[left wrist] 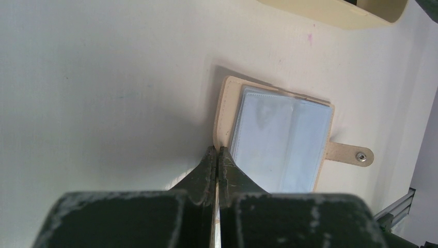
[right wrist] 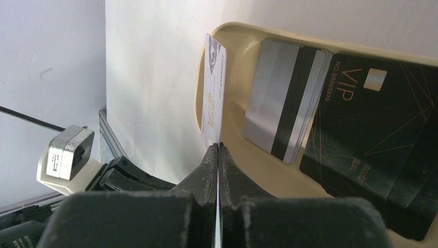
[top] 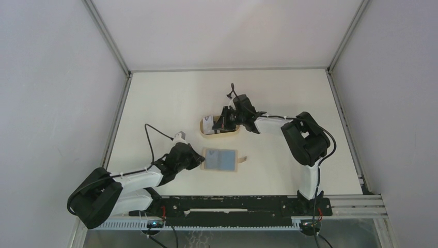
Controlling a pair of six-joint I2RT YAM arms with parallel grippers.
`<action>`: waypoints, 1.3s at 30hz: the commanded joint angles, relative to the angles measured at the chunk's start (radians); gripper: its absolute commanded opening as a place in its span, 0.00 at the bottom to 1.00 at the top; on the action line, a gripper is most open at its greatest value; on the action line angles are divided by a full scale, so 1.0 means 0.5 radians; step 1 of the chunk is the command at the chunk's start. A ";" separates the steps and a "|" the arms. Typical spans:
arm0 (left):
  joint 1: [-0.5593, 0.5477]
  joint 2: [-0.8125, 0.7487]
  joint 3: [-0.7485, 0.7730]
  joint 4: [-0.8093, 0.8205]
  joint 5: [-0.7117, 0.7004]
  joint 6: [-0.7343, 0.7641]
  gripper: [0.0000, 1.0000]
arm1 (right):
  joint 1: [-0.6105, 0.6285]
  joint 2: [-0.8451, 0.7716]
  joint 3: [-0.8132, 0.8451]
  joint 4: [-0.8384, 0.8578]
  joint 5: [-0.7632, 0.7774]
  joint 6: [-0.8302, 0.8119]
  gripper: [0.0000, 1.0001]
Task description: Take the credit cards out of the card holder
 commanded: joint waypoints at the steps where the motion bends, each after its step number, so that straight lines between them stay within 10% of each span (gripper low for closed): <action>1: -0.009 0.034 -0.105 -0.326 -0.062 0.048 0.00 | -0.016 0.053 0.075 0.043 0.027 -0.014 0.00; 17: -0.011 0.070 -0.081 -0.329 -0.055 0.051 0.00 | -0.050 0.111 0.098 0.052 -0.044 -0.005 0.00; 25: -0.009 -0.021 -0.071 -0.409 -0.070 0.054 0.00 | -0.051 0.000 0.125 -0.044 0.033 -0.100 0.38; 39: -0.011 -0.336 0.088 -0.663 -0.083 0.136 0.00 | 0.190 -0.675 -0.094 -0.364 0.488 -0.382 0.52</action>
